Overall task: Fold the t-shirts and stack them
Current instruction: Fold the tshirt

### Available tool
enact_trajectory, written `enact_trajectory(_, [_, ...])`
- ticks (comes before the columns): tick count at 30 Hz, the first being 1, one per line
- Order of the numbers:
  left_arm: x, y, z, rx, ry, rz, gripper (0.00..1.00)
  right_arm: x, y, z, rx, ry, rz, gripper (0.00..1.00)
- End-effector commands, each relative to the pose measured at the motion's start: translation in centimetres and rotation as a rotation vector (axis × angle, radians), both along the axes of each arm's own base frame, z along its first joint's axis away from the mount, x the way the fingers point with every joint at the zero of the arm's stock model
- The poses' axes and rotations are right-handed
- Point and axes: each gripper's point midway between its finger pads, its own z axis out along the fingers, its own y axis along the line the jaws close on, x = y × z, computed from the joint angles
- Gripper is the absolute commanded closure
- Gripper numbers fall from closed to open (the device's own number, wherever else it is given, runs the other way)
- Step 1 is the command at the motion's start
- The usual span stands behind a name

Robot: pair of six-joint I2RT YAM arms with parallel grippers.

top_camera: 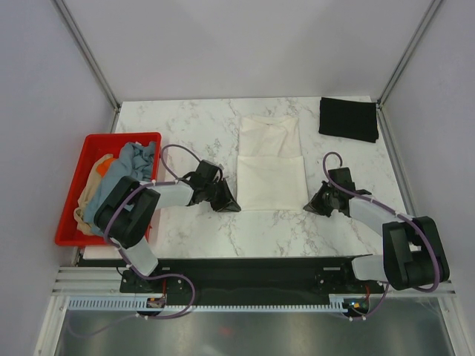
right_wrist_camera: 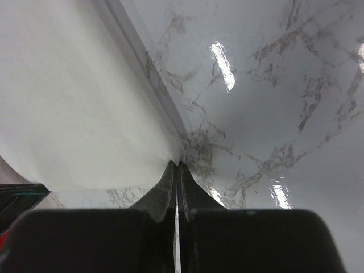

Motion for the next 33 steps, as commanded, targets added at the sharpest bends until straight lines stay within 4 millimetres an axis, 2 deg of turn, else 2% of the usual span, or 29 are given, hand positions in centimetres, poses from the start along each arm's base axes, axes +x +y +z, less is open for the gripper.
enact_trajectory(1, [0.1,1.0,-1.5,0.062,0.002,0.056,0.88,-1.4,-1.5,-1.4,-0.082,0.031,-0.015,1.00])
enact_trajectory(2, [0.2,1.2,-1.6,0.071,-0.001,0.065,0.97,-1.4,-1.4,-1.3,-0.082,0.027,-0.009,1.00])
enact_trajectory(9, [-0.7,1.7,-0.5,0.058,-0.017,0.061,0.98,-2.8,-0.7,-1.1,-0.060,0.018,0.042,1.00])
enact_trajectory(11, [-0.9,1.8,0.6,0.038,-0.046,0.060,0.98,-3.3,-0.7,-1.0,-0.062,0.017,0.054,1.00])
enact_trajectory(13, [-1.9,2.1,0.9,0.033,-0.054,0.053,0.98,-4.1,-0.9,-0.8,-0.067,0.016,0.055,1.00])
enact_trajectory(14, [-2.0,2.0,2.0,0.013,-0.085,0.049,0.98,-4.4,-1.0,-0.7,-0.072,0.016,0.053,1.00])
enact_trajectory(15, [-3.2,2.5,1.6,0.023,-0.062,0.048,0.98,-4.9,-1.2,-0.5,-0.075,0.019,0.050,1.00])
enact_trajectory(20, [-5.7,1.6,3.3,-0.038,-0.052,0.034,0.98,-6.5,-0.9,0.8,-0.069,0.003,0.061,1.00])
enact_trajectory(23, [-7.4,1.2,3.9,-0.055,-0.041,0.020,0.98,-7.5,-0.9,1.8,-0.059,-0.014,0.058,1.00])
enact_trajectory(24, [-8.0,1.2,3.7,-0.048,-0.036,0.015,0.98,-7.5,-0.8,2.9,-0.051,-0.054,0.058,1.00])
enact_trajectory(25, [-8.6,1.4,3.9,-0.041,-0.033,0.016,0.98,-8.3,-1.1,3.0,-0.062,-0.036,0.051,1.00])
enact_trajectory(27, [-9.1,1.7,4.0,-0.031,-0.040,0.025,0.98,-8.9,-1.5,4.5,-0.067,-0.069,0.041,1.00])
enact_trajectory(33, [-10.7,1.5,6.5,-0.073,-0.078,0.017,0.98,-9.6,-1.2,7.9,-0.016,-0.163,0.035,1.00])
